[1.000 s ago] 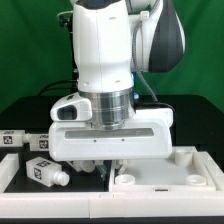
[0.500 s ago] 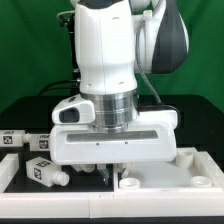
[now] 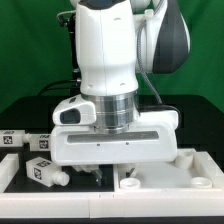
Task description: Assemble one leg
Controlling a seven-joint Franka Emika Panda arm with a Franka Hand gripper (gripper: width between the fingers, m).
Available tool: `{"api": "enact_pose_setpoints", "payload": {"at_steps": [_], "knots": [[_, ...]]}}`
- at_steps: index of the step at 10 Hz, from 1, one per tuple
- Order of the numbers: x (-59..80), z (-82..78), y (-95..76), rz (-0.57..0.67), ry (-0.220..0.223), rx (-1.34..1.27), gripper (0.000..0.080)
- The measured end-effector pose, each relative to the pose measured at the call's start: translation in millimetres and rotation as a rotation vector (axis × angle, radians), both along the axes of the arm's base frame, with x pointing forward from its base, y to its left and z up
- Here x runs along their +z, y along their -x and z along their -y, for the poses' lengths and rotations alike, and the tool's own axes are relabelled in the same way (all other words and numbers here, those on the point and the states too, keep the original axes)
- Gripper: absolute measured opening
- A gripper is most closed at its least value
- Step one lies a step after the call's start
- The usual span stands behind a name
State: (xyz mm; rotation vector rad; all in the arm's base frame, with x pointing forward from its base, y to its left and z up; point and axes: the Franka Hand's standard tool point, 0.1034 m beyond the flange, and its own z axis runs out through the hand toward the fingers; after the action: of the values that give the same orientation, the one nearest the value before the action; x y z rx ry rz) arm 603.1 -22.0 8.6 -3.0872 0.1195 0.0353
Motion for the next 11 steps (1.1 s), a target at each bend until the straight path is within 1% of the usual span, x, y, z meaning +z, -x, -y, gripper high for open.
{"api": "enact_pose_setpoints", "payload": {"at_steps": [1, 2, 3, 4, 5, 6, 10, 11], "knots": [[1.6, 1.3, 1.0, -0.004, -0.001, 0.026, 0.0443], [13.5, 7.0, 6.6, -0.024, -0.008, 0.087, 0.0589], [23.5, 9.4, 14.0, -0.051, -0.012, 0.086, 0.0589], [35.2, 15.5, 21.0, -0.057, -0.011, 0.080, 0.0636], [46.5, 21.3, 31.7, -0.055, -0.007, 0.070, 0.0647], [46.5, 20.6, 34.4, -0.059, -0.008, 0.070, 0.0647], [44.8, 19.9, 35.0, -0.061, -0.008, 0.072, 0.0649], [42.4, 22.8, 44.0, -0.052, -0.004, 0.091, 0.0649]]}}
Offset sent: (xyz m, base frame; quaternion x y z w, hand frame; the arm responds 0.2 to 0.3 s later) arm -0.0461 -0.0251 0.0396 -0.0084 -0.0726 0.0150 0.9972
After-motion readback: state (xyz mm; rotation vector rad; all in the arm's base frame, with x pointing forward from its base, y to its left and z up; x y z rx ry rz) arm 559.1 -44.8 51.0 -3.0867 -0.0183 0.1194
